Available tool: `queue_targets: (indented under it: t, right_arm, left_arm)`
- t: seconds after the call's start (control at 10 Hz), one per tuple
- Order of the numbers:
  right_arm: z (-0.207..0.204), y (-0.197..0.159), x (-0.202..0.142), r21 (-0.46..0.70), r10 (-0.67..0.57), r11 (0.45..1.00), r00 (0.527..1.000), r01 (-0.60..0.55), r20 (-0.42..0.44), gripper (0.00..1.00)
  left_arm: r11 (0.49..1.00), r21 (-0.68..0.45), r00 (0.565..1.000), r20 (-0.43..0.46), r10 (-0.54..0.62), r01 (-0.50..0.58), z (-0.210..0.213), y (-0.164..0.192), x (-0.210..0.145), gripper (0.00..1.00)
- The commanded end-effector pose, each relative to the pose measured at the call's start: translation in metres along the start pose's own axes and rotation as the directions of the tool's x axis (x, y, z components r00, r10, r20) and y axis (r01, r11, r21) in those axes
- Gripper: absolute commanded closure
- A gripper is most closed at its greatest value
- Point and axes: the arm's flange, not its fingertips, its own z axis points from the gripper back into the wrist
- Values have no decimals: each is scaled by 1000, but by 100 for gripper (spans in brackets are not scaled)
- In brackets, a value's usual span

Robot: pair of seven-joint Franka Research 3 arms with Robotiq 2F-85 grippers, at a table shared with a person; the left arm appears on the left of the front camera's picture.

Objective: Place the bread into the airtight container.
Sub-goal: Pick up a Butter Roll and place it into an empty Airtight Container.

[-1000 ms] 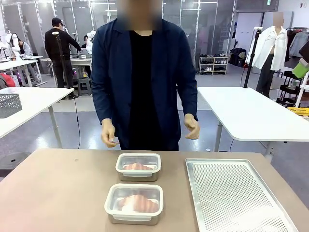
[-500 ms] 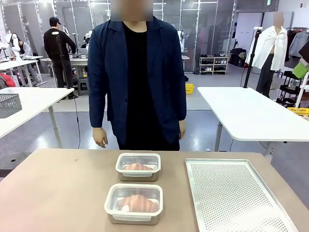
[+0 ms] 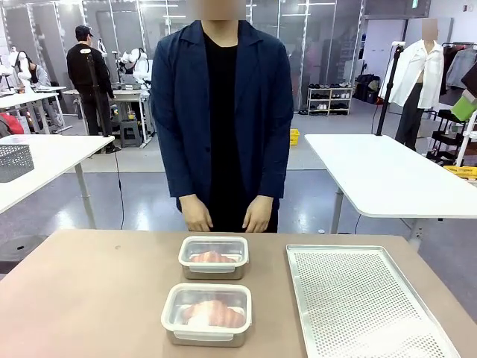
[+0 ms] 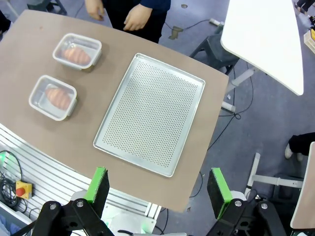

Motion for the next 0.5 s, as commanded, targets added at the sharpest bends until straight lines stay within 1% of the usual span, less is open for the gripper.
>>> queue_targets:
  t: [0.0, 0.4]
  right_arm:
    - [1, -1, -1, -4, -3, 1000, 1000, 3, 2, 0]
    - [1, -1, -1, -4, -3, 1000, 1000, 3, 2, 0]
  left_arm:
    - [1000, -3, 1000, -1, -3, 3, 0, -1, 1, 0]
    - [1000, -3, 1000, -1, -3, 3, 0, -1, 1, 0]
